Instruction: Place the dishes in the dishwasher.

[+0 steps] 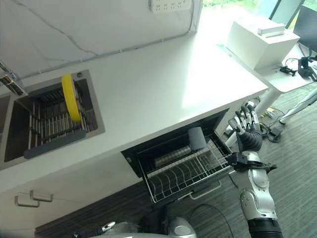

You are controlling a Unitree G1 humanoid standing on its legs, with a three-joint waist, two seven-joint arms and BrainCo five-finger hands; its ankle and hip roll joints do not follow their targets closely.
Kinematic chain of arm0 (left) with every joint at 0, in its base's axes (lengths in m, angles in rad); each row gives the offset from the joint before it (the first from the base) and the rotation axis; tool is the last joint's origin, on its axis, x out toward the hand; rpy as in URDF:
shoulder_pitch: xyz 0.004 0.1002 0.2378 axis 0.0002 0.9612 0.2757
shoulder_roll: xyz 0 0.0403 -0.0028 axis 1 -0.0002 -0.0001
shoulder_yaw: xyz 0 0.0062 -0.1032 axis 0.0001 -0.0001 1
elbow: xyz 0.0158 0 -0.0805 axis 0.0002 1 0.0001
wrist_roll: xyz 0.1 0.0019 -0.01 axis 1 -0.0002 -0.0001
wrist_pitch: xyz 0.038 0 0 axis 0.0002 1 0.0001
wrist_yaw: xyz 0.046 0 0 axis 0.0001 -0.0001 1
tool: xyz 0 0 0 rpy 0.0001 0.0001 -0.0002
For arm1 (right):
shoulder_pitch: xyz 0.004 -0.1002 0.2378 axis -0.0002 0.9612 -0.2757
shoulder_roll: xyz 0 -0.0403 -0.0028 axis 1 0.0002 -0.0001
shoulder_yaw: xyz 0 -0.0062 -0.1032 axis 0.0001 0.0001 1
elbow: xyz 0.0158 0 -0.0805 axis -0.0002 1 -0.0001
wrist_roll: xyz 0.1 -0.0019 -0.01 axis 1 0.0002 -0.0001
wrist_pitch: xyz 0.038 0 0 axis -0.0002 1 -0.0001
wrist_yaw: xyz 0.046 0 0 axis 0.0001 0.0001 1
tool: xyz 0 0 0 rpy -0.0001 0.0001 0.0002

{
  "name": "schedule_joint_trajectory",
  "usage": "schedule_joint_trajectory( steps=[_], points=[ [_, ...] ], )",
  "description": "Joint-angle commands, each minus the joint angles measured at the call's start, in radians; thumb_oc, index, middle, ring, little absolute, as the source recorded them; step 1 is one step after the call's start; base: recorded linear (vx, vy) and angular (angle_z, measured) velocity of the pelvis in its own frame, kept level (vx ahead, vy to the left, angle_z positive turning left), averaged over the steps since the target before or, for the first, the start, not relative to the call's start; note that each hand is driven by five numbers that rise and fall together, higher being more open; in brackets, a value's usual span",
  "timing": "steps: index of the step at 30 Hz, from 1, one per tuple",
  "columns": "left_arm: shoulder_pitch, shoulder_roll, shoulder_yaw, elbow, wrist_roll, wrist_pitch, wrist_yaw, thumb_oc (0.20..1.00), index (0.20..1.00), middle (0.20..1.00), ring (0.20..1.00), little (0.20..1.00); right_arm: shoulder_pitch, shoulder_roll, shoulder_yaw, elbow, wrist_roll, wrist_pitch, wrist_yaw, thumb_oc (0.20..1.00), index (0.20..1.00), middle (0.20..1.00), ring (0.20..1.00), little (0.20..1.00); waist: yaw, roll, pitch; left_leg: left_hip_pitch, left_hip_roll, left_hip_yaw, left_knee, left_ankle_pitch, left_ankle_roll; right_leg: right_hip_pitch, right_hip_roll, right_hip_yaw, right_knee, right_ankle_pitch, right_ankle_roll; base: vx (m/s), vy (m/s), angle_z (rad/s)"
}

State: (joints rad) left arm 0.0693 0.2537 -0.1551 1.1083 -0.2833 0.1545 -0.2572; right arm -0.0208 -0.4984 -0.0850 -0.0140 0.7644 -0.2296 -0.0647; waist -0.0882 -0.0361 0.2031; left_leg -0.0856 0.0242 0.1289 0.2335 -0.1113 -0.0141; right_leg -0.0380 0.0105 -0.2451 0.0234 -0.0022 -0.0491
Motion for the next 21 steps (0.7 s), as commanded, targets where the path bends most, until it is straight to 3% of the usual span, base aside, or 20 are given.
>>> schedule_joint_trajectory(
  steps=[1, 3, 5, 6, 8, 9, 11, 12, 13, 14, 15, 18, 21],
  points=[
    [-0.003, -0.047, -0.028, 0.033, 0.056, -0.007, -0.034, 1.0, 1.0, 1.0, 1.0, 1.0, -0.071, -0.02, -0.024, -0.043, -0.005, -0.057, 0.043, 1.0, 1.0, 1.0, 1.0, 1.0, 0.022, 0.0, -0.011, 0.073, 0.026, -0.005, -0.065, 0.005, -0.032, 0.079, -0.063, 0.054, -0.03, -0.056, 0.111, -0.02, 0.369, -0.87],
    [-0.013, -0.056, -0.031, 0.048, 0.084, -0.009, -0.058, 1.0, 1.0, 1.0, 1.0, 1.0, -0.068, -0.022, -0.043, -0.064, -0.006, -0.043, 0.031, 1.0, 1.0, 1.0, 1.0, 1.0, 0.004, 0.008, -0.013, 0.109, 0.05, 0.053, -0.121, -0.003, -0.04, 0.062, -0.101, 0.015, -0.045, -0.03, 0.139, -0.04, 0.383, -0.62],
    [-0.01, -0.064, -0.054, 0.027, 0.102, -0.006, -0.042, 1.0, 1.0, 1.0, 1.0, 1.0, -0.04, 0.0, -0.06, -0.094, -0.004, -0.037, 0.026, 1.0, 1.0, 1.0, 1.0, 1.0, -0.014, 0.013, -0.008, 0.14, 0.039, 0.05, -0.17, -0.005, -0.023, 0.029, -0.12, 0.048, -0.021, -0.016, 0.169, -0.09, 0.168, -0.36],
    [-0.01, -0.06, -0.068, 0.019, 0.092, 0.0, -0.034, 1.0, 1.0, 1.0, 1.0, 1.0, -0.029, 0.01, -0.062, -0.108, 0.002, -0.04, 0.025, 1.0, 1.0, 1.0, 1.0, 1.0, -0.022, 0.017, -0.005, 0.15, 0.038, 0.042, -0.193, 0.002, -0.012, 0.006, -0.117, 0.072, 0.028, -0.029, 0.174, -0.24, 0.028, -0.56],
    [-0.03, -0.036, -0.078, 0.007, 0.015, 0.027, 0.006, 1.0, 1.0, 1.0, 1.0, 1.0, -0.036, 0.031, -0.033, -0.132, 0.005, -0.06, 0.022, 1.0, 1.0, 1.0, 1.0, 1.0, 0.005, 0.034, -0.016, 0.13, 0.054, 0.105, -0.224, 0.032, 0.021, -0.022, -0.115, -0.001, 0.246, -0.11, 0.174, -0.42, -0.162, -0.64],
    [-0.034, -0.034, -0.079, 0.007, 0.007, 0.03, 0.01, 1.0, 1.0, 1.0, 1.0, 1.0, -0.037, 0.031, -0.029, -0.132, 0.007, -0.061, 0.02, 1.0, 1.0, 1.0, 1.0, 1.0, 0.007, 0.033, -0.018, 0.126, 0.053, 0.104, -0.222, 0.033, 0.023, -0.023, -0.117, -0.001, 0.244, -0.11, 0.173, -0.43, -0.383, -0.68],
    [-0.067, -0.022, -0.05, 0.018, -0.047, 0.051, 0.034, 1.0, 1.0, 1.0, 1.0, 1.0, -0.061, 0.03, 0.019, -0.095, -0.004, -0.067, 0.0, 1.0, 1.0, 1.0, 1.0, 1.0, 0.014, 0.023, -0.004, 0.068, 0.08, 0.155, -0.1, 0.014, 0.002, 0.036, -0.118, -0.043, 0.166, -0.153, 0.129, -0.28, -0.304, -0.34],
    [-0.052, -0.022, -0.055, 0.028, -0.015, 0.014, 0.024, 1.0, 1.0, 1.0, 1.0, 1.0, -0.081, 0.009, 0.024, -0.077, -0.048, -0.087, -0.01, 1.0, 1.0, 1.0, 1.0, 1.0, 0.021, 0.015, 0.021, -0.01, 0.096, 0.08, 0.053, 0.014, -0.029, 0.069, -0.108, -0.009, 0.132, -0.155, 0.103, -0.2, 0.008, 0.07],
    [-0.04, -0.023, -0.041, 0.021, -0.049, 0.025, 0.008, 1.0, 1.0, 1.0, 1.0, 1.0, -0.1, -0.003, 0.026, -0.064, -0.048, -0.087, 0.002, 1.0, 1.0, 1.0, 1.0, 1.0, 0.03, 0.019, 0.026, -0.008, 0.091, 0.034, 0.038, 0.018, -0.031, 0.071, -0.103, 0.019, 0.128, -0.153, 0.103, -0.16, 0.17, 0.08],
    [-0.034, -0.022, -0.026, 0.025, -0.018, 0.019, -0.013, 1.0, 1.0, 1.0, 1.0, 1.0, -0.104, -0.017, 0.005, -0.067, -0.047, -0.072, 0.001, 1.0, 1.0, 1.0, 1.0, 1.0, 0.015, 0.033, 0.024, 0.009, 0.149, 0.101, -0.025, 0.062, -0.05, 0.087, -0.105, -0.005, 0.125, -0.163, 0.099, 0.01, 0.3, -0.28],
    [-0.041, -0.018, -0.03, 0.031, -0.002, 0.019, -0.032, 1.0, 1.0, 1.0, 1.0, 1.0, -0.098, -0.026, -0.014, -0.071, -0.043, -0.07, -0.008, 1.0, 1.0, 1.0, 1.0, 1.0, -0.005, 0.035, 0.017, 0.029, 0.189, 0.16, -0.061, 0.065, -0.066, 0.104, -0.114, -0.024, 0.118, -0.177, 0.103, 0.06, 0.285, -0.28],
    [-0.061, -0.028, -0.052, 0.054, 0.078, 0.024, -0.066, 1.0, 1.0, 1.0, 1.0, 1.0, -0.068, -0.04, -0.048, -0.085, -0.016, -0.067, 0.015, 1.0, 1.0, 1.0, 1.0, 1.0, -0.02, 0.041, 0.003, 0.05, 0.198, 0.167, -0.145, 0.11, -0.079, 0.113, -0.136, -0.047, 0.088, -0.148, 0.116, -0.02, 0.23, 0.47],
    [-0.07, -0.035, -0.074, 0.059, 0.05, 0.034, -0.06, 1.0, 1.0, 1.0, 1.0, 1.0, -0.044, -0.035, -0.052, -0.105, -0.025, -0.042, 0.042, 1.0, 1.0, 1.0, 1.0, 1.0, -0.027, 0.047, -0.014, 0.092, 0.184, 0.175, -0.209, 0.12, -0.088, 0.114, -0.16, -0.068, 0.058, -0.124, 0.139, 0.06, 0.188, 0.09]
  ],
)
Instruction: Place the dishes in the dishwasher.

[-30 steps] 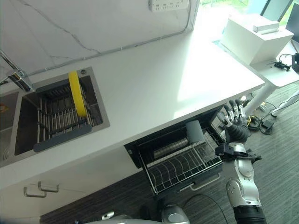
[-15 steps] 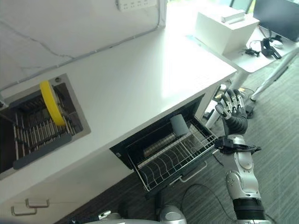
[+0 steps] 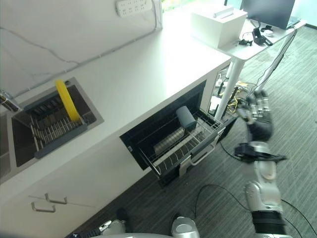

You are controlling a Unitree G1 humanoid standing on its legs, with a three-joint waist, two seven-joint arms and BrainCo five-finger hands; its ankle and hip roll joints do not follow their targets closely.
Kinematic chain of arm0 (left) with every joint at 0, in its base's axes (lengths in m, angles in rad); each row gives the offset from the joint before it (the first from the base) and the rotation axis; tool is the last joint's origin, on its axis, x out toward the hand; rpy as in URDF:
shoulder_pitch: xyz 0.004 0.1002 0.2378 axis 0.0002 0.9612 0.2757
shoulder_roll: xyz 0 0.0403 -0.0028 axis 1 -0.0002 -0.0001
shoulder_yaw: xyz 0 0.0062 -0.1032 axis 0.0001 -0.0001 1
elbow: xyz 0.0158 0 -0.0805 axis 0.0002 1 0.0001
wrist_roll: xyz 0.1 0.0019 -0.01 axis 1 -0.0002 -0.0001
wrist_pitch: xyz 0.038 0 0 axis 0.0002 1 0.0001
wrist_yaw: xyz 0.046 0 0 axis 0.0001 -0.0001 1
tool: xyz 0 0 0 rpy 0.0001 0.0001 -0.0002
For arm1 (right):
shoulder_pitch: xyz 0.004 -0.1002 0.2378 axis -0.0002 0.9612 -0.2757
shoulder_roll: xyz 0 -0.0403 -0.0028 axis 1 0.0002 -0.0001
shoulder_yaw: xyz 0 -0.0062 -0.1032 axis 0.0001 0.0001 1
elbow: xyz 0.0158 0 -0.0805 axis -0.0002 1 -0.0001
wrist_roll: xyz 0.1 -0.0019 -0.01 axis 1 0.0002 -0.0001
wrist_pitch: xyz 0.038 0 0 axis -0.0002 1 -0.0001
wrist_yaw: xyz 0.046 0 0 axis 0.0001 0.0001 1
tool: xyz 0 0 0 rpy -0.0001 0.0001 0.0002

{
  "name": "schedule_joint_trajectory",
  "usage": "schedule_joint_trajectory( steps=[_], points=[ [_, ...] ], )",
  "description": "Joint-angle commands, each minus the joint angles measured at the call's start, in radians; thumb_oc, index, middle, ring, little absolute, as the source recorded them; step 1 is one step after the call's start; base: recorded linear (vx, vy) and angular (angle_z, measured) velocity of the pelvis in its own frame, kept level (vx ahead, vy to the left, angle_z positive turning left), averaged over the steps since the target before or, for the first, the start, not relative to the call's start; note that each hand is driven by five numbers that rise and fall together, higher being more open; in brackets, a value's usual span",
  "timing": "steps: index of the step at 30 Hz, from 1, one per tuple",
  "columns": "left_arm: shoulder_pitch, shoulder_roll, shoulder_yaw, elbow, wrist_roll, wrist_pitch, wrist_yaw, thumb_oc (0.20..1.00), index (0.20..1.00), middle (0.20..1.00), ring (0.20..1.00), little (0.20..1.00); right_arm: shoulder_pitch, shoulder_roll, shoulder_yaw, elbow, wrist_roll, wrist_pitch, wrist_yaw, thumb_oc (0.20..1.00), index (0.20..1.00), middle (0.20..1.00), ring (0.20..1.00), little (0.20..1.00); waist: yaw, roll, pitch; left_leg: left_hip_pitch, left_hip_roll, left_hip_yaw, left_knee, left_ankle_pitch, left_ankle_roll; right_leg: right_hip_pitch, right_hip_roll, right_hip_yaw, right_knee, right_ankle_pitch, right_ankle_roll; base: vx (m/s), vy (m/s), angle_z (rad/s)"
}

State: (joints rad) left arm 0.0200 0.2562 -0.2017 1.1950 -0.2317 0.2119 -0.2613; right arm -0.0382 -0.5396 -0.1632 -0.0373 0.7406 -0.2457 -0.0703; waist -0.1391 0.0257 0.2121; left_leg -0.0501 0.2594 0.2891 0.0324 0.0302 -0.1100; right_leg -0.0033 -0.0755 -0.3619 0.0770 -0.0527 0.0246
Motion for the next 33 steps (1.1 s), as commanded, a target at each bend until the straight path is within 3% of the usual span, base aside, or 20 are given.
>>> schedule_joint_trajectory(
  steps=[1, 6, 7, 13, 21, 33],
  points=[
    [-0.018, -0.043, -0.027, -0.028, -0.02, -0.023, -0.045, 1.0, 1.0, 1.0, 1.0, 1.0, -0.022, 0.01, 0.029, -0.078, -0.003, -0.022, 0.045, 1.0, 1.0, 1.0, 1.0, 1.0, 0.029, -0.015, -0.029, 0.069, -0.062, 0.005, -0.021, -0.025, 0.009, 0.081, -0.078, 0.047, -0.005, -0.066, 0.073, 0.04, 0.095, -0.04],
    [-0.005, -0.049, -0.025, -0.034, -0.096, -0.039, -0.069, 1.0, 1.0, 1.0, 1.0, 1.0, -0.027, 0.007, 0.051, -0.077, -0.013, -0.019, 0.06, 1.0, 1.0, 1.0, 1.0, 1.0, 0.044, -0.026, -0.038, 0.089, -0.073, 0.003, -0.043, -0.03, 0.012, 0.071, -0.083, 0.032, -0.025, -0.046, 0.084, 0.0, 0.023, -0.01],
    [-0.001, -0.056, -0.037, -0.049, -0.047, -0.07, -0.043, 1.0, 1.0, 1.0, 1.0, 1.0, -0.027, 0.003, 0.05, -0.087, -0.014, -0.006, 0.067, 1.0, 1.0, 1.0, 1.0, 1.0, 0.051, -0.031, -0.038, 0.085, -0.067, 0.01, -0.04, -0.029, 0.012, 0.072, -0.083, 0.023, -0.027, -0.047, 0.083, -0.04, 0.015, 0.07],
    [-0.014, -0.055, -0.07, -0.074, -0.008, -0.098, 0.003, 1.0, 1.0, 1.0, 1.0, 1.0, -0.054, -0.026, 0.094, -0.108, -0.049, 0.038, 0.146, 1.0, 1.0, 1.0, 1.0, 1.0, 0.067, -0.036, -0.026, 0.063, -0.055, 0.014, -0.015, -0.032, 0.013, 0.069, -0.09, 0.003, -0.017, -0.05, 0.078, -0.01, 0.011, 0.05],
    [-0.008, -0.041, -0.115, -0.126, 0.038, -0.153, 0.036, 1.0, 1.0, 1.0, 1.0, 1.0, -0.179, -0.047, 0.185, -0.127, -0.004, 0.064, 0.223, 1.0, 1.0, 1.0, 1.0, 1.0, 0.124, -0.038, -0.01, 0.056, -0.064, -0.031, 0.022, -0.051, 0.015, 0.081, -0.09, -0.011, -0.004, -0.056, 0.068, 0.07, 0.03, 0.14],
    [-0.015, -0.009, -0.28, -0.185, 0.271, -0.195, 0.124, 1.0, 1.0, 1.0, 1.0, 1.0, -0.539, 0.009, 0.356, -0.04, -0.023, 0.107, 0.106, 1.0, 1.0, 1.0, 1.0, 1.0, 0.239, -0.035, 0.03, 0.034, -0.091, -0.143, 0.058, -0.057, 0.014, 0.078, -0.09, -0.044, 0.03, -0.064, 0.057, 0.09, 0.027, 0.21]
  ],
)
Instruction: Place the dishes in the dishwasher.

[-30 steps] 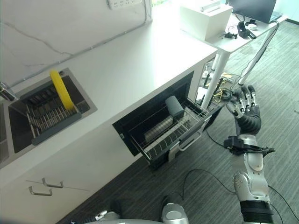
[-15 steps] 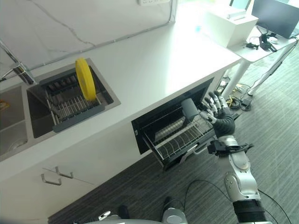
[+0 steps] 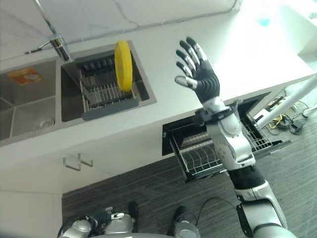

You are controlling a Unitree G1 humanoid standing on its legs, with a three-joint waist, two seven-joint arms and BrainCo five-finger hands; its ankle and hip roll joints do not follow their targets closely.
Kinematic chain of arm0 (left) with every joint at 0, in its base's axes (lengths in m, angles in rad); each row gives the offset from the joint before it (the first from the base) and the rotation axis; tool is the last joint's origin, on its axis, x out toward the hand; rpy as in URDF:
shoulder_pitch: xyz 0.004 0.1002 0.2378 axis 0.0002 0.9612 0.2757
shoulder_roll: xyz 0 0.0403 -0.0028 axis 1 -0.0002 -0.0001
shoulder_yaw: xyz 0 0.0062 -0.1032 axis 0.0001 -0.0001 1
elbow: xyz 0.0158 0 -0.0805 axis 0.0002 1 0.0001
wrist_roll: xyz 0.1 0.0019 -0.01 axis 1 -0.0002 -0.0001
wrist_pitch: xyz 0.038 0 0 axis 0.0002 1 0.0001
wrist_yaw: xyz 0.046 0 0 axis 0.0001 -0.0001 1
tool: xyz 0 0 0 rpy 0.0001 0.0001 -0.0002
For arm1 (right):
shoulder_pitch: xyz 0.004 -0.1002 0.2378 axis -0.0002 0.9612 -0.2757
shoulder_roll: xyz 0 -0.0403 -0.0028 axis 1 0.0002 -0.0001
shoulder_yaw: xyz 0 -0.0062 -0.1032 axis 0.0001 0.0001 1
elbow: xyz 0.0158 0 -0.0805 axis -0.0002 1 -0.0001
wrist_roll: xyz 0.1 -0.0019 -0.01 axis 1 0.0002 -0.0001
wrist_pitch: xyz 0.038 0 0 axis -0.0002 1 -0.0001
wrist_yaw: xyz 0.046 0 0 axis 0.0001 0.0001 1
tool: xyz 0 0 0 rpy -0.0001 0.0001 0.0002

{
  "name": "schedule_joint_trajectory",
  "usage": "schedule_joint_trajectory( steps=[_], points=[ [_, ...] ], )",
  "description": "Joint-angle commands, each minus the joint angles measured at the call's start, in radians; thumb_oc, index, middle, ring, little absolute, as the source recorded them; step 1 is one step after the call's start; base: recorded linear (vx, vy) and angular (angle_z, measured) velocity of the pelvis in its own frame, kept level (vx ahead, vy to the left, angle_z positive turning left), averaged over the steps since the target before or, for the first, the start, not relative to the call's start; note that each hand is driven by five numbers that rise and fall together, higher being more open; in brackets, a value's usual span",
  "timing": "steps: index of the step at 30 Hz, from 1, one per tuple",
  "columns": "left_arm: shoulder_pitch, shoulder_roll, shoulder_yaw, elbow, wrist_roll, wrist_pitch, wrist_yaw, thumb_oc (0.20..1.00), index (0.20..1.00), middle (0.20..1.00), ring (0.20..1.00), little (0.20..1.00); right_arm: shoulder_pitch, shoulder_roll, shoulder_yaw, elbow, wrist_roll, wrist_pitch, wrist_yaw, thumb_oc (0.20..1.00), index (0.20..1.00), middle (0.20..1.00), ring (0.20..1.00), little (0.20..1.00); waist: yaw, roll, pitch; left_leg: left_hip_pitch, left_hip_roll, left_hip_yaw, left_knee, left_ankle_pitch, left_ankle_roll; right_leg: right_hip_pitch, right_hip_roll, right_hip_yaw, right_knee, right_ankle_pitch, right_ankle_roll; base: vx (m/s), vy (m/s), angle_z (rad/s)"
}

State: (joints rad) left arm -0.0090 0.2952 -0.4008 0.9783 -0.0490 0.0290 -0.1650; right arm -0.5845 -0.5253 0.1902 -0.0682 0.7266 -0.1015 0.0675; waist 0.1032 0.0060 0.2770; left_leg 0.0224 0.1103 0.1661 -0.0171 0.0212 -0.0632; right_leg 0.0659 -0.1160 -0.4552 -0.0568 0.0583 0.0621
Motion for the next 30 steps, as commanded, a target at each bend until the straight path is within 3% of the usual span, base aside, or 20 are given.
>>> schedule_joint_trajectory(
  steps=[1, 12, 30],
  points=[
    [0.019, -0.046, -0.093, 0.025, 0.086, -0.005, 0.027, 1.0, 1.0, 1.0, 1.0, 1.0, -0.015, 0.005, 0.017, 0.018, -0.022, -0.036, -0.046, 1.0, 1.0, 1.0, 1.0, 1.0, 0.007, -0.012, -0.038, -0.034, 0.056, -0.028, 0.106, -0.05, -0.033, 0.013, -0.051, 0.045, 0.165, -0.177, 0.019, 0.16, 0.022, 0.38],
    [0.06, -0.027, -0.136, 0.037, 0.121, -0.012, 0.024, 1.0, 1.0, 1.0, 1.0, 1.0, -0.196, 0.017, 0.042, 0.254, -0.035, -0.024, -0.126, 1.0, 1.0, 1.0, 1.0, 1.0, 0.089, -0.003, -0.058, -0.018, 0.048, -0.086, 0.08, -0.036, -0.039, 0.058, -0.043, 0.005, 0.166, -0.197, 0.009, 0.11, -0.019, 0.15],
    [0.081, 0.011, -0.18, 0.018, 0.179, -0.049, 0.042, 1.0, 1.0, 1.0, 1.0, 1.0, -0.359, -0.028, 0.044, 0.49, -0.029, -0.02, -0.173, 1.0, 1.0, 1.0, 1.0, 1.0, 0.144, 0.014, -0.045, -0.034, 0.048, -0.128, 0.073, -0.009, -0.05, 0.07, -0.035, -0.029, 0.179, -0.207, -0.005, 0.03, 0.006, 0.06]
  ],
)
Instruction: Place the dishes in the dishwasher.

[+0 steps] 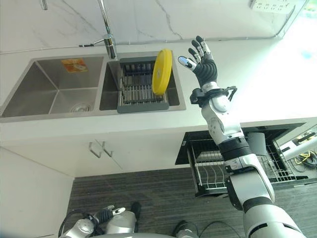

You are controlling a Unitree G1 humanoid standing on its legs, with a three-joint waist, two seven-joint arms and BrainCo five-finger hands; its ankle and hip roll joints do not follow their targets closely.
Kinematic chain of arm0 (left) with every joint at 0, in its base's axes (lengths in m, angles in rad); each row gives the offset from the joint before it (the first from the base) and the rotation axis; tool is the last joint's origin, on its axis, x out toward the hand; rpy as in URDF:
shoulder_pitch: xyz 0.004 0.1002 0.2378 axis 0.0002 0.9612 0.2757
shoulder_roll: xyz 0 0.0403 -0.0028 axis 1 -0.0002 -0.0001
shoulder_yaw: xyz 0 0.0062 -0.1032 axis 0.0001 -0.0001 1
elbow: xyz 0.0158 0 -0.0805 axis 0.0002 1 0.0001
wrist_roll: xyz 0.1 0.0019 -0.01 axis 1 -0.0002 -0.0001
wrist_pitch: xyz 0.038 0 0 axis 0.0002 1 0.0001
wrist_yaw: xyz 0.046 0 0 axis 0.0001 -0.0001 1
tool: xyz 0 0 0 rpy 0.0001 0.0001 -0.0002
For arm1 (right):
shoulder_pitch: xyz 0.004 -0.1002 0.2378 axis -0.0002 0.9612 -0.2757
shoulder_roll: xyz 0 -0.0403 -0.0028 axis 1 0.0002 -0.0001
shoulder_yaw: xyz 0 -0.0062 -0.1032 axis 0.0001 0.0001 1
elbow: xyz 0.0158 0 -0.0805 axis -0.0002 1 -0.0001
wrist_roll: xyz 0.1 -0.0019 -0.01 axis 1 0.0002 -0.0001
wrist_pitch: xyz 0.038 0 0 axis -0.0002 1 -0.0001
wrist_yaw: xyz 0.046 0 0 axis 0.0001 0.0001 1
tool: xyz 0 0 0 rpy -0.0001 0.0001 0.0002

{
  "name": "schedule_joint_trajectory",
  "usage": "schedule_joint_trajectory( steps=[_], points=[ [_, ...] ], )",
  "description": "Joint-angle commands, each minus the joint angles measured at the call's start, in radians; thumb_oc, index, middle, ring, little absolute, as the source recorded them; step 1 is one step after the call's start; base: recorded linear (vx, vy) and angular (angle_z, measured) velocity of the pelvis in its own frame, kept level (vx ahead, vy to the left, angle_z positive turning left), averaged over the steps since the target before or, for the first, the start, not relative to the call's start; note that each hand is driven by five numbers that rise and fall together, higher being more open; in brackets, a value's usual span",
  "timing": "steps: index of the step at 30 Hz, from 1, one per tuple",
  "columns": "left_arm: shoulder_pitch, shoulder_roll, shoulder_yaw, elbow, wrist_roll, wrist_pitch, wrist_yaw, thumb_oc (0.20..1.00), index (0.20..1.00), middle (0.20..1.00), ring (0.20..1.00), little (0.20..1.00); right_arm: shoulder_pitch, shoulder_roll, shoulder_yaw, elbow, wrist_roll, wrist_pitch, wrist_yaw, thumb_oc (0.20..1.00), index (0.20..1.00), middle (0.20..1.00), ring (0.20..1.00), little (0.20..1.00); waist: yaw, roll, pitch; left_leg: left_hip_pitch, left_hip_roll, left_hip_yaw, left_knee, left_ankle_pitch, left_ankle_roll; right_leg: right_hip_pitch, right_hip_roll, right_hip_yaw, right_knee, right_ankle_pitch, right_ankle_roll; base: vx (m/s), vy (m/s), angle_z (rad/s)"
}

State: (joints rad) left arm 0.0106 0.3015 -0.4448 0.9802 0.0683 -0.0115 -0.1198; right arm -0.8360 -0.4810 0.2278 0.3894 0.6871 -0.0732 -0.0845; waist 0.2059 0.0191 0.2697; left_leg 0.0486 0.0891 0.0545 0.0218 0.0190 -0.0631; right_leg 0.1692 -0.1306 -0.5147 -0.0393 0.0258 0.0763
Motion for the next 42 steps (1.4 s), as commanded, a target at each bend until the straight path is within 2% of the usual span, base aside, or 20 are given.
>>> schedule_joint_trajectory(
  steps=[1, 7, 17, 26, 36, 42],
  points=[
    [0.06, 0.009, -0.141, 0.015, 0.058, -0.014, -0.002, 1.0, 1.0, 1.0, 1.0, 1.0, -0.119, -0.079, 0.004, 0.051, 0.016, -0.055, -0.025, 1.0, 1.0, 1.0, 1.0, 1.0, 0.043, 0.001, -0.031, -0.063, 0.068, -0.02, 0.034, -0.006, -0.049, -0.038, -0.021, 0.032, 0.164, -0.173, -0.019, 0.04, -0.004, 0.14],
    [0.054, 0.024, -0.148, 0.012, 0.05, -0.02, -0.014, 1.0, 1.0, 1.0, 1.0, 1.0, -0.171, -0.104, -0.001, 0.117, 0.023, -0.064, -0.019, 1.0, 1.0, 1.0, 1.0, 1.0, 0.044, 0.01, -0.003, -0.075, 0.059, -0.034, 0.044, -0.005, -0.046, -0.06, -0.029, 0.047, 0.181, -0.17, -0.019, 0.03, 0.0, 0.09],
    [0.021, 0.04, -0.15, -0.011, 0.004, -0.047, 0.006, 1.0, 1.0, 1.0, 1.0, 1.0, -0.21, -0.131, -0.006, 0.146, 0.031, -0.061, -0.012, 1.0, 1.0, 1.0, 1.0, 1.0, 0.024, 0.039, 0.089, -0.113, 0.043, -0.055, 0.043, 0.014, -0.038, -0.144, -0.047, 0.083, 0.235, -0.167, -0.021, -0.03, 0.012, 0.02],
    [0.028, 0.047, -0.133, -0.027, -0.018, -0.051, 0.009, 1.0, 1.0, 1.0, 1.0, 1.0, -0.231, -0.125, 0.007, 0.152, 0.003, -0.04, 0.018, 1.0, 1.0, 1.0, 1.0, 1.0, 0.027, 0.044, 0.117, -0.124, 0.043, -0.061, 0.057, 0.014, -0.037, -0.16, -0.054, 0.087, 0.254, -0.168, -0.024, 0.0, -0.001, 0.02],
    [0.032, 0.059, -0.139, -0.045, -0.009, -0.042, 0.007, 1.0, 1.0, 1.0, 1.0, 1.0, -0.238, -0.116, 0.012, 0.152, -0.009, -0.049, 0.014, 1.0, 1.0, 1.0, 1.0, 1.0, 0.036, 0.041, 0.124, -0.122, 0.049, -0.057, 0.062, 0.012, -0.035, -0.154, -0.059, 0.076, 0.257, -0.166, -0.019, 0.0, 0.0, 0.0],
    [0.021, 0.07, -0.147, -0.064, -0.021, -0.051, 0.016, 1.0, 1.0, 1.0, 1.0, 1.0, -0.265, -0.112, 0.022, 0.168, 0.03, -0.033, 0.013, 1.0, 1.0, 1.0, 1.0, 1.0, 0.042, 0.041, 0.139, -0.136, 0.048, -0.059, 0.079, 0.006, -0.031, -0.166, -0.065, 0.078, 0.268, -0.164, -0.018, 0.0, 0.0, 0.0]
  ],
)
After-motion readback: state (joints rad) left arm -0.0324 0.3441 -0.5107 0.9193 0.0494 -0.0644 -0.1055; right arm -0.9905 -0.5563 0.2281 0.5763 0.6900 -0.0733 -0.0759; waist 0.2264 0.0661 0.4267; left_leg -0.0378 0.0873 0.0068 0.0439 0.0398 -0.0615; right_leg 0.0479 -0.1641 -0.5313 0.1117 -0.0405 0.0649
